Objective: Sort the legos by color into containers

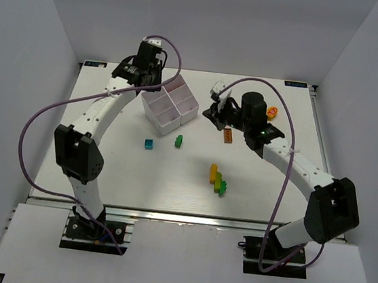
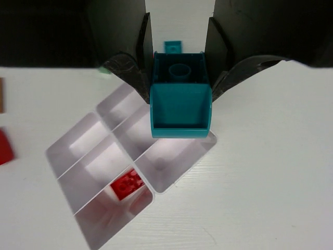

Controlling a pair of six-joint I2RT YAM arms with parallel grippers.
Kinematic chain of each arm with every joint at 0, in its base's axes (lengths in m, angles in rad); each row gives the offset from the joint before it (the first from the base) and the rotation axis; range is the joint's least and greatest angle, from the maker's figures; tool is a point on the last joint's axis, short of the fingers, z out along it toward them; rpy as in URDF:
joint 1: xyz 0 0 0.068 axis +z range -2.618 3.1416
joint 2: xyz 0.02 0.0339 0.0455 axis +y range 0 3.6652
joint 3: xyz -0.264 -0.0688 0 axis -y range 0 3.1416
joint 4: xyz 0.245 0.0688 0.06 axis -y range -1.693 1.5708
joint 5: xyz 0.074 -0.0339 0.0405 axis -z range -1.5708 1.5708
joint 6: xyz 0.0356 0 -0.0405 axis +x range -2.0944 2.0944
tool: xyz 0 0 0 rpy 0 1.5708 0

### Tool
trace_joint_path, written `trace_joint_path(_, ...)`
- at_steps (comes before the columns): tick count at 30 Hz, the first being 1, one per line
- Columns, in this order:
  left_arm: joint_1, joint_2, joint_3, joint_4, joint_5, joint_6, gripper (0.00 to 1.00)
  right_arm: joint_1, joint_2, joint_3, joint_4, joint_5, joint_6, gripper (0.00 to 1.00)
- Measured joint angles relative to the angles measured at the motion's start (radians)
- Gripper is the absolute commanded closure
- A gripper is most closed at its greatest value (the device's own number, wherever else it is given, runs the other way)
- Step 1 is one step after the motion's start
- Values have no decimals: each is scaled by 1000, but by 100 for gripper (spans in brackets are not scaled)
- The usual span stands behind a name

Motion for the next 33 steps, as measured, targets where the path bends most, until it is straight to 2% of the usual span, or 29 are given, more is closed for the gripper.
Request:
trace_joint_path(4,0,53,23,-8,17,204,100,0,-90,-77,-60,-48,-15,100)
trace_joint_path(8,0,50,-44,53,83,406,99,-5,-173,-114,-69,-71,-17,100)
trace_joint_path(14,0,64,-84,116,128,601,96,-24,-224,-151,-64,-87,1,99)
trace_joint_path(20,0,116,-79,179,88,698,94,-39,-225,-180,-71,-96,20,97)
trace_joint_path(29,0,198,-79,252,9,758,89,-50,-226,-180,-72,-111,38,97)
trace_joint_path(33,0,206,-79,262,-6,769,82,-51,-226,-184,-71,-115,45,97)
